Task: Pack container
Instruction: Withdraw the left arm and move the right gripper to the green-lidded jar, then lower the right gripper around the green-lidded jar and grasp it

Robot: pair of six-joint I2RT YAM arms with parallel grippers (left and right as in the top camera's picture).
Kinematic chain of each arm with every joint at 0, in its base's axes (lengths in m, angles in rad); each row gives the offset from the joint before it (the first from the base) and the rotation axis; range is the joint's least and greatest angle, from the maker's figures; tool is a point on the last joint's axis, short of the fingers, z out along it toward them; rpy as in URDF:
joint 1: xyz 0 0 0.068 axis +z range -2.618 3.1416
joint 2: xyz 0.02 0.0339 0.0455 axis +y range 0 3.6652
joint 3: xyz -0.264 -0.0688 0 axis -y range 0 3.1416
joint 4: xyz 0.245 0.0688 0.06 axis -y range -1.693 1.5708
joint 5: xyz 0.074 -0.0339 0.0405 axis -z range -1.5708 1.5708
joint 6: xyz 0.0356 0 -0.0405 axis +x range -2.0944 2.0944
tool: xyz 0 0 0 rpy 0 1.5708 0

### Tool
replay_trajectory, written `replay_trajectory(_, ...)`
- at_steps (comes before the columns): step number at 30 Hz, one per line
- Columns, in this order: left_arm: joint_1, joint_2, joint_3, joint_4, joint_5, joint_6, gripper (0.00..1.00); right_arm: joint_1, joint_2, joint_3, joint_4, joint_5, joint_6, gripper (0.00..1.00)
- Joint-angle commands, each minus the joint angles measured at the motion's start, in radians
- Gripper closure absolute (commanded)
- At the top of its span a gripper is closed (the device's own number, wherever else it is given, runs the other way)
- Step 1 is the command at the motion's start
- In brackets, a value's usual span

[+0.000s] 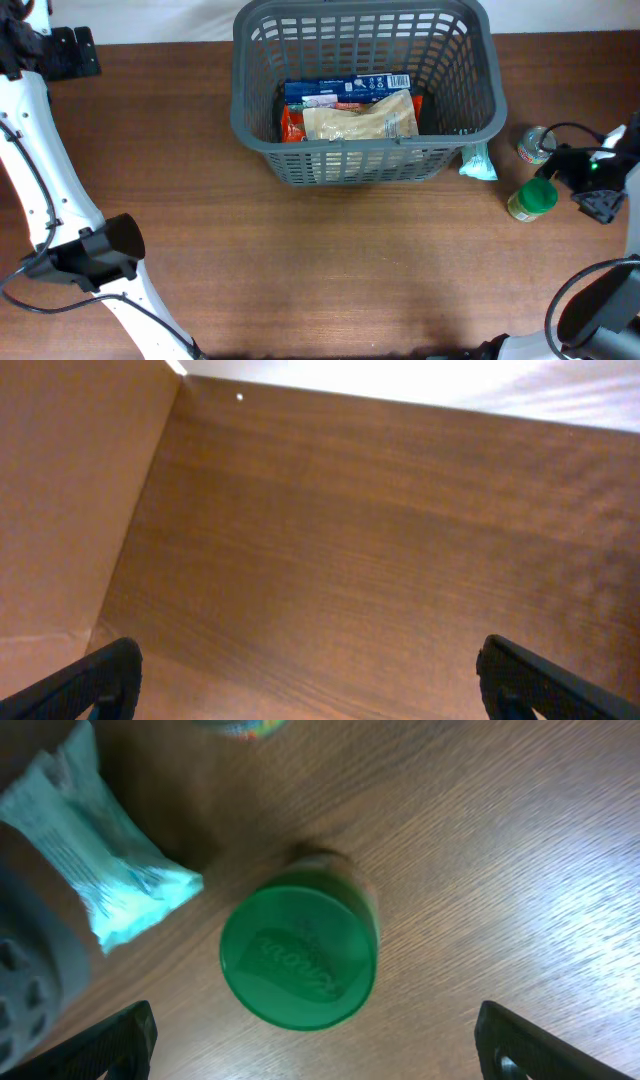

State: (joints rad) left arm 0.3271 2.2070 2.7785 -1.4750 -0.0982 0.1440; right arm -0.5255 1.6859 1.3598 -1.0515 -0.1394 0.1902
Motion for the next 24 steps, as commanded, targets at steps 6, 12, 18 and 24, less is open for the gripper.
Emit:
replay_trajectory(6,0.003,0.006,0.003,-0.004,-0.004,-0.016,0.01,0.104,0.024,-0.032,0.084,0.175,0.027,0.0)
replay_trajectory(12,0.003,0.006,0.003,-0.004,-0.004,-0.016,0.01,0.113,0.097,-0.032,0.115,0.204,0.027,0.01)
replay_trajectory(18,0.003,0.006,0.003,-0.004,-0.004,-0.016,0.01,0.113,0.171,-0.032,0.132,0.184,0.029,0.0)
replay_trajectory(24,0.003,0.006,0.003,-0.004,-0.004,-0.016,0.01,0.113,0.193,-0.032,0.148,0.166,0.032,0.04)
